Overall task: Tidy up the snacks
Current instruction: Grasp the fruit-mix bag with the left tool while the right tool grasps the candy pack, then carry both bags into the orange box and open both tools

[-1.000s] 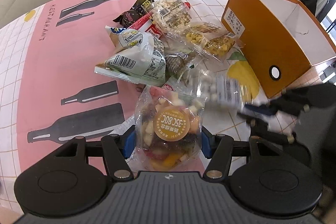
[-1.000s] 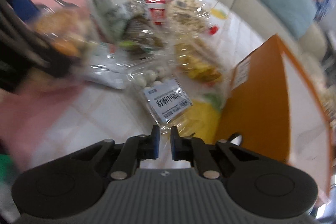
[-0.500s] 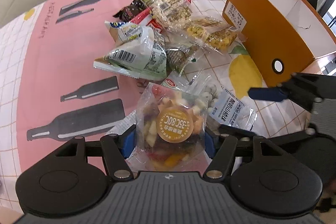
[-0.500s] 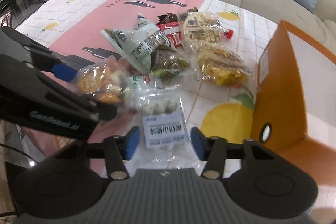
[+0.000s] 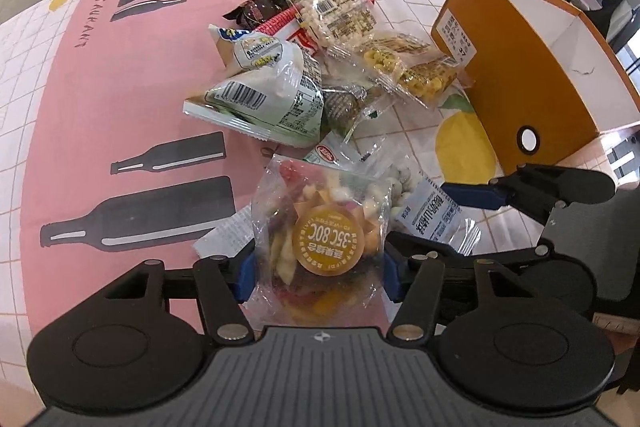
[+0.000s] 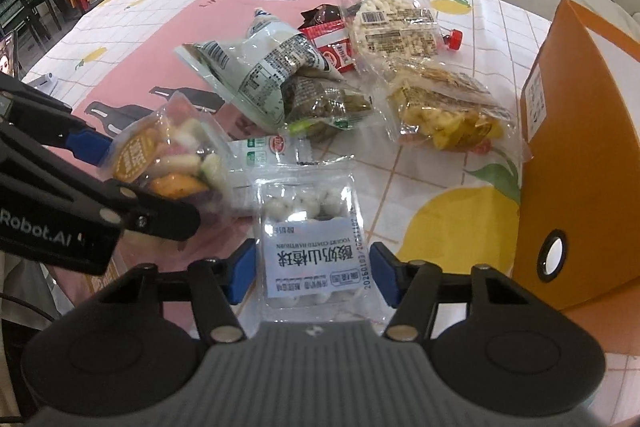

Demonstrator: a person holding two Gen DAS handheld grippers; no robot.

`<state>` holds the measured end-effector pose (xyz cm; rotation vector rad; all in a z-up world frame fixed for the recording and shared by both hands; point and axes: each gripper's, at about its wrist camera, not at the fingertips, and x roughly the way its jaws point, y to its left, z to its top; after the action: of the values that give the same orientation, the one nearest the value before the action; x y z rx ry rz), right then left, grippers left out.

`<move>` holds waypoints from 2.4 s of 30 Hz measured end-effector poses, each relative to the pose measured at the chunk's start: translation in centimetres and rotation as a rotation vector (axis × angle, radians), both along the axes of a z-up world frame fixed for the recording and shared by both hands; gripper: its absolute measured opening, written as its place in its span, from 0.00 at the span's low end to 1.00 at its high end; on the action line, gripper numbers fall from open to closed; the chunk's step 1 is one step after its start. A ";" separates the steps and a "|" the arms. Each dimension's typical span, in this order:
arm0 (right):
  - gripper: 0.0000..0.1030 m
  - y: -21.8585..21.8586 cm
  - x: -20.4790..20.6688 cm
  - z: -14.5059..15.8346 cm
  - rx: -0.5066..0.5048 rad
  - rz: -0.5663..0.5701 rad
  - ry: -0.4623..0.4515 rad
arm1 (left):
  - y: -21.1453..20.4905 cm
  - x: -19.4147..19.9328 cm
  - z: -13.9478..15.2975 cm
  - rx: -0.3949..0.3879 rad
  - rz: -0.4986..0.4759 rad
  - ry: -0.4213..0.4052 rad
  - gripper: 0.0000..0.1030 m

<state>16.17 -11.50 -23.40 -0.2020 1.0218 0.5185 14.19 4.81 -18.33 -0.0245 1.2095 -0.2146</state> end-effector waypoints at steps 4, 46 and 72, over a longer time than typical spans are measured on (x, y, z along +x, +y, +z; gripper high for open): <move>0.54 -0.7 -0.2 0.8 0.017 -0.040 0.015 | 0.1 -0.3 1.3 -0.008 0.029 -0.023 0.64; 0.55 -24.2 5.8 14.8 0.078 -0.501 0.074 | -19.7 13.3 8.5 -0.277 -0.051 0.136 0.64; 0.56 -24.3 11.1 5.1 -0.071 -0.416 0.309 | -25.0 16.1 4.0 -0.005 -0.089 0.272 0.83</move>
<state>27.28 -35.85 -18.30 0.0335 1.3441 0.1348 30.30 -20.17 -14.33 -0.0041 1.4831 -0.2994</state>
